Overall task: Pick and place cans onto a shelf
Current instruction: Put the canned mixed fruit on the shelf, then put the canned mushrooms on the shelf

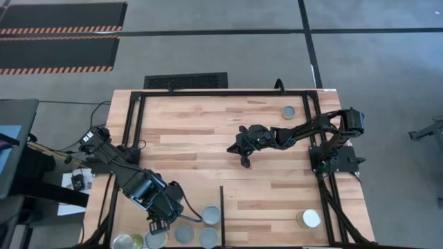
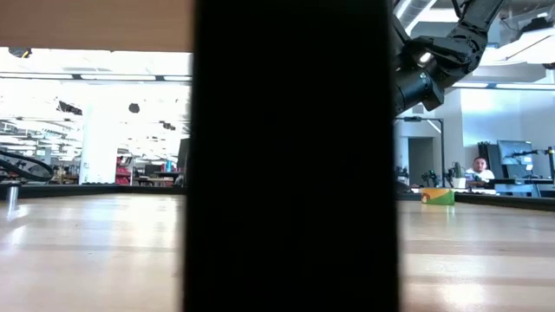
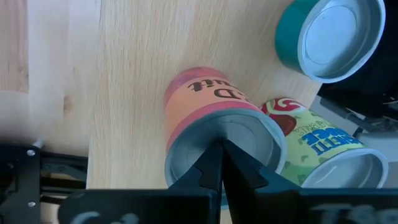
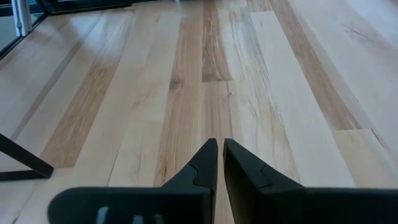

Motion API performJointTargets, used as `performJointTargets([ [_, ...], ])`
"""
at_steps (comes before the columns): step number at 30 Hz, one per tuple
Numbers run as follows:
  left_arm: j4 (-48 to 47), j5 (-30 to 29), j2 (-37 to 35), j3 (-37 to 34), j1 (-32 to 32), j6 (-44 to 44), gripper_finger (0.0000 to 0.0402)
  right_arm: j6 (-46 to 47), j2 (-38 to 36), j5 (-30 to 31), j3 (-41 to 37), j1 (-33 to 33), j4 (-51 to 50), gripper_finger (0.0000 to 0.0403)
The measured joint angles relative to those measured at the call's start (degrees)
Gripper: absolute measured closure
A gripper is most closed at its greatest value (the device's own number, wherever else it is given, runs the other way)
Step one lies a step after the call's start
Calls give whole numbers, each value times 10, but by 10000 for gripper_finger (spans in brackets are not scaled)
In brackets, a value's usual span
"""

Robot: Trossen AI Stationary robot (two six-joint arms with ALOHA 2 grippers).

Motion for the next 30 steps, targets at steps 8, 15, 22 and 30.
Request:
performJointTargets([
  [8,0,8,0,0,0,-4,401,-1,0,0,0,0,0,353],
  [15,0,17,0,0,-3,-5,401,-1,0,0,0,0,0,353],
  [22,-5,14,0,21,-4,-7,401,-1,0,0,0,0,0,353],
  [30,-5,-47,0,48,-6,29,401,-1,0,0,0,0,0,353],
])
